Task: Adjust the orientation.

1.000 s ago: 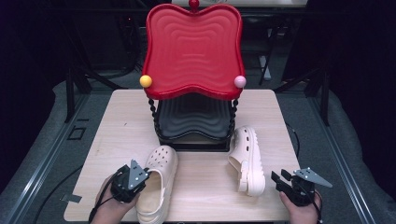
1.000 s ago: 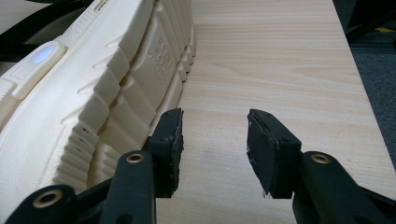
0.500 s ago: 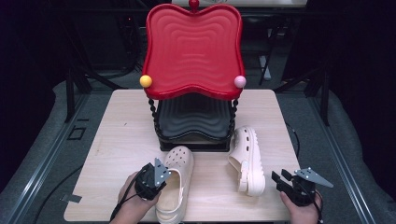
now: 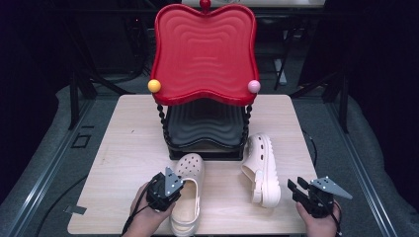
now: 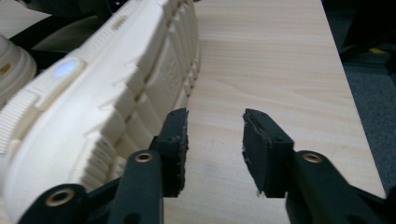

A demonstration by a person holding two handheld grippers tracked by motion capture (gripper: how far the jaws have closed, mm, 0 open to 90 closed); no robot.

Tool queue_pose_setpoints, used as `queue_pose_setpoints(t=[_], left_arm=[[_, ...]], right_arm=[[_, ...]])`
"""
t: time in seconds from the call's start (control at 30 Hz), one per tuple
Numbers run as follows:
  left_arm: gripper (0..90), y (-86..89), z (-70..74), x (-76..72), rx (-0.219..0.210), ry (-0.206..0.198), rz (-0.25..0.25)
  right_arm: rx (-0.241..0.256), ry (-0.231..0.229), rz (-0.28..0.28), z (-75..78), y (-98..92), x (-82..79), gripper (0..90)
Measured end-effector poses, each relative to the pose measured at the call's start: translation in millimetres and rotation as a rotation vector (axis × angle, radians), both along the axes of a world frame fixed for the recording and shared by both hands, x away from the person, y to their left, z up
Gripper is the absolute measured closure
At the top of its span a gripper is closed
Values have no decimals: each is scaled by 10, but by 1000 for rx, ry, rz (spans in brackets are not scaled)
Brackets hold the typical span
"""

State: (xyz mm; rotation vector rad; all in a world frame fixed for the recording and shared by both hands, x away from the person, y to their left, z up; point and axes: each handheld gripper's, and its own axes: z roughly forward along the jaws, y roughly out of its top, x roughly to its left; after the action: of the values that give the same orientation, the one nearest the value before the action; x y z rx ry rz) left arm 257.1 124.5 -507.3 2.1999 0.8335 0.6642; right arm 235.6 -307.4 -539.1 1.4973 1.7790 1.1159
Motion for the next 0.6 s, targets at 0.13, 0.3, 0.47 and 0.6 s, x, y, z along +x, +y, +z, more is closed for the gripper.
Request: queue_pose_setpoints(t=[0.13,0.3,0.47,0.6], left_arm=[[705,149,65,-79,-25,-28,1],[645,465,7,-125,-36,-45,50],[613,798,-90,-161,-79,-32,99],[578,1005,-187,-153,-168,-29,146]], right_arm=[[-25,-15,37,108,77,-22,728],[-67,-70,112,277,260,-74,824],[-96,-84,195,307,464,-58,866],[-171,-52,230,256,590,-12,890]])
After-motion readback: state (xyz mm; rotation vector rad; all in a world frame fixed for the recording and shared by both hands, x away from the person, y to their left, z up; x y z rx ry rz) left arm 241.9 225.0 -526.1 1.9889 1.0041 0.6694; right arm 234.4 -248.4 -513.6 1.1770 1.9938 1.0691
